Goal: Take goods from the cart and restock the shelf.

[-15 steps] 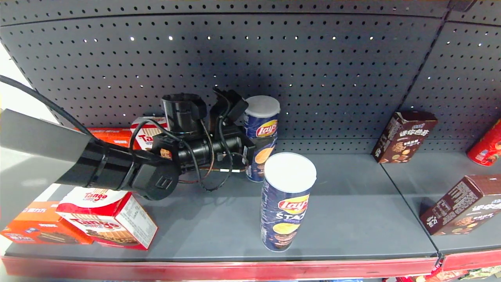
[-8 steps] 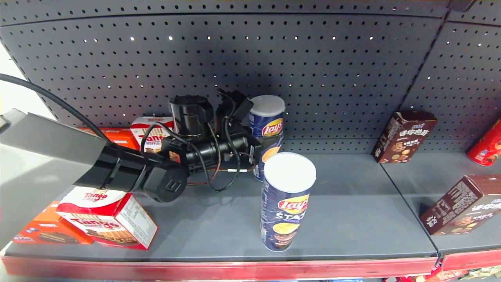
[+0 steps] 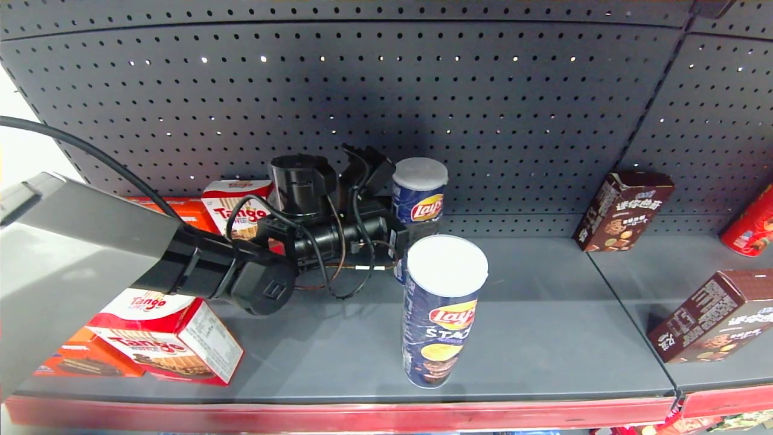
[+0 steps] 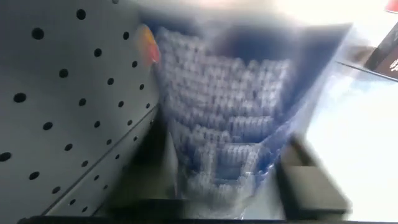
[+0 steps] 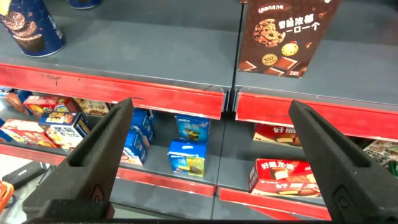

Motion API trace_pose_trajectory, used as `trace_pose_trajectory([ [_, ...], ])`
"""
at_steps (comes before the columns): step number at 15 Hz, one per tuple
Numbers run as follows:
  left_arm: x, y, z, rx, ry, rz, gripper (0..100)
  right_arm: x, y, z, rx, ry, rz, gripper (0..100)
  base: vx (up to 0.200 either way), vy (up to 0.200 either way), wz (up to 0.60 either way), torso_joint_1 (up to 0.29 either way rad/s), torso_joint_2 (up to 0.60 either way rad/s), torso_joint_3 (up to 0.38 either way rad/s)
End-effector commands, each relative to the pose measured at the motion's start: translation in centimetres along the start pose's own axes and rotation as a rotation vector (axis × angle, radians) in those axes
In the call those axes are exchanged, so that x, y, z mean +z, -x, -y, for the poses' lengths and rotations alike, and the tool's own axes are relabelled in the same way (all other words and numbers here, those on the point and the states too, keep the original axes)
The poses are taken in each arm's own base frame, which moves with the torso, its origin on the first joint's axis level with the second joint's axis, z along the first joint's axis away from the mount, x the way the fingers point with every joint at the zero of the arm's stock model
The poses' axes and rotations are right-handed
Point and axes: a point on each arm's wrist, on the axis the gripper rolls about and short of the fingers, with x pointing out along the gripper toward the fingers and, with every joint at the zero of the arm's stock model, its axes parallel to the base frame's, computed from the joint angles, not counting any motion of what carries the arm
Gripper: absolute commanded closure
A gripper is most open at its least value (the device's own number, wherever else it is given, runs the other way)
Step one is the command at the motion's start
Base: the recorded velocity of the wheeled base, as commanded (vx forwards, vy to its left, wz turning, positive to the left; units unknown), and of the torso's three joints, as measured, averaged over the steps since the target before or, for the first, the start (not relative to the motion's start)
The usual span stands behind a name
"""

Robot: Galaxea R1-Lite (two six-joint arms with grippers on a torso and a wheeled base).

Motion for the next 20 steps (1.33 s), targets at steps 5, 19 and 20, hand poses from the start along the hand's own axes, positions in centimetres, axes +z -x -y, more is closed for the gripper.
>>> trace_pose_trajectory([
  [5, 0.9, 1.6, 0.3, 0.024, -0.002, -0.007, 0, 0.0, 0.0, 0.0, 0.002, 0.001, -0.002, 0, 0.0, 0.0, 0.0, 0.0, 0.0, 0.0],
  [19, 1.1, 6.3, 3.4, 0.129, -0.062, -0.253, 0, 0.0, 0.0, 0.0, 0.009, 0.001, -0.003, 0, 0.0, 0.0, 0.0, 0.0, 0.0, 0.0],
  [20, 1.3, 6.2, 3.2, 0.133, -0.065, -0.246, 0, 0.0, 0.0, 0.0, 0.008, 0.001, -0.003, 0, 0.0, 0.0, 0.0, 0.0, 0.0, 0.0],
])
